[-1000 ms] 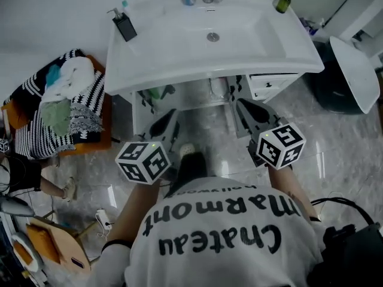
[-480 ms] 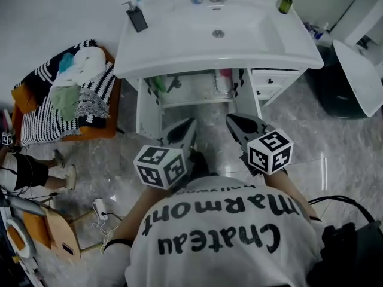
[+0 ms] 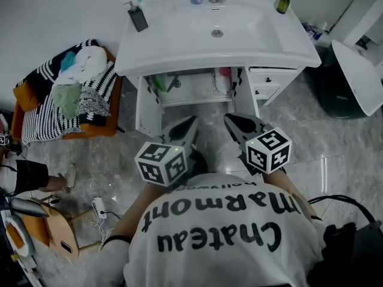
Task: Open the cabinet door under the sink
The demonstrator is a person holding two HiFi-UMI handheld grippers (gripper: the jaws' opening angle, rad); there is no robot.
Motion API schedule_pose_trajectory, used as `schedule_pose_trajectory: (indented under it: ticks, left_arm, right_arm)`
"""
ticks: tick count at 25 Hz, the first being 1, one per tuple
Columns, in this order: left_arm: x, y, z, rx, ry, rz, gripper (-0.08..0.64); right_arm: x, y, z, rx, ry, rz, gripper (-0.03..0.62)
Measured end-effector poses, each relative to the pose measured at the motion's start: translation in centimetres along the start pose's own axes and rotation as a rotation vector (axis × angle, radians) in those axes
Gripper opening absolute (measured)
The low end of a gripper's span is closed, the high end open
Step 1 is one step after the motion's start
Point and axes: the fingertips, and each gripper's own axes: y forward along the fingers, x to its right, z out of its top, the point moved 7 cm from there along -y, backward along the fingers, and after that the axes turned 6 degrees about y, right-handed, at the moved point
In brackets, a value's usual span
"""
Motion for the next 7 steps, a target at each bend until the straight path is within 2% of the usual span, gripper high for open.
schedule_pose_trajectory:
  ticks: [3,7]
  left_arm:
    - [0.42,0.24,0.11,0.000,0.025,-0.017,0.008]
    - [0.49,0.52,-0.06,-0.009,0.019,-0.017,0.008]
  right_arm:
    - [-0.13,-0.05,-0.05,0.000,-0.007,0.002,0.011]
    - [-0.14,-0.01,-0.12,-0.001,-0.013,0.005,0.011]
